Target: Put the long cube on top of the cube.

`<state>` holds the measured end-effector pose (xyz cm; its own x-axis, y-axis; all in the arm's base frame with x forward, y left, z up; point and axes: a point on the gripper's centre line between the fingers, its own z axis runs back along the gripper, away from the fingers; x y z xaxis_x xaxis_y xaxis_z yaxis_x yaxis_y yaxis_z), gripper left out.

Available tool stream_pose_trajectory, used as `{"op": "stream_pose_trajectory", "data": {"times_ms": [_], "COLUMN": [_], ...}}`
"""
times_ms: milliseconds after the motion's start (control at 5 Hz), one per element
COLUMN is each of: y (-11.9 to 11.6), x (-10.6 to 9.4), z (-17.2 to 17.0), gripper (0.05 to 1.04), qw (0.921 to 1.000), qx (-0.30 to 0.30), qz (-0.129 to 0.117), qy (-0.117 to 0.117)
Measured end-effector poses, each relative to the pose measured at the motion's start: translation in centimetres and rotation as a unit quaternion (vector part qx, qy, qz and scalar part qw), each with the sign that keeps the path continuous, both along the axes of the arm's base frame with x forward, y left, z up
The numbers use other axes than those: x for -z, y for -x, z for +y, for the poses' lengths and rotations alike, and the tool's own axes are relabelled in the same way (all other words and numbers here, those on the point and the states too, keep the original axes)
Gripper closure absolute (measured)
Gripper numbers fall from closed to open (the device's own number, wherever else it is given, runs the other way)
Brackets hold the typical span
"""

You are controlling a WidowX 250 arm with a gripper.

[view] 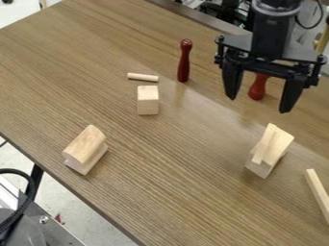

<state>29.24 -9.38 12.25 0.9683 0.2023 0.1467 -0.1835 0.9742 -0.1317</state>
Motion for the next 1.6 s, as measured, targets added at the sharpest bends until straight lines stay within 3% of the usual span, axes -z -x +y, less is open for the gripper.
{"op": "stream_pose_trajectory", "data": {"times_ms": [400,600,1000,1600], "y": [0.1,-0.6,-2.5,-4.0], "x": [2.1,2.8,3.7,6.6], "z": [-0.9,-2.5,-5.5,-8.4], "gripper": [0.086,0.086,0.086,0.086], "qw": [0.9996,0.9996,0.9988,0.9959], "qx": [-0.01,-0.019,-0.049,-0.084], "qz": [0.026,0.02,0.007,0.034], "qy": [-0.005,-0.01,0.001,0.005]}}
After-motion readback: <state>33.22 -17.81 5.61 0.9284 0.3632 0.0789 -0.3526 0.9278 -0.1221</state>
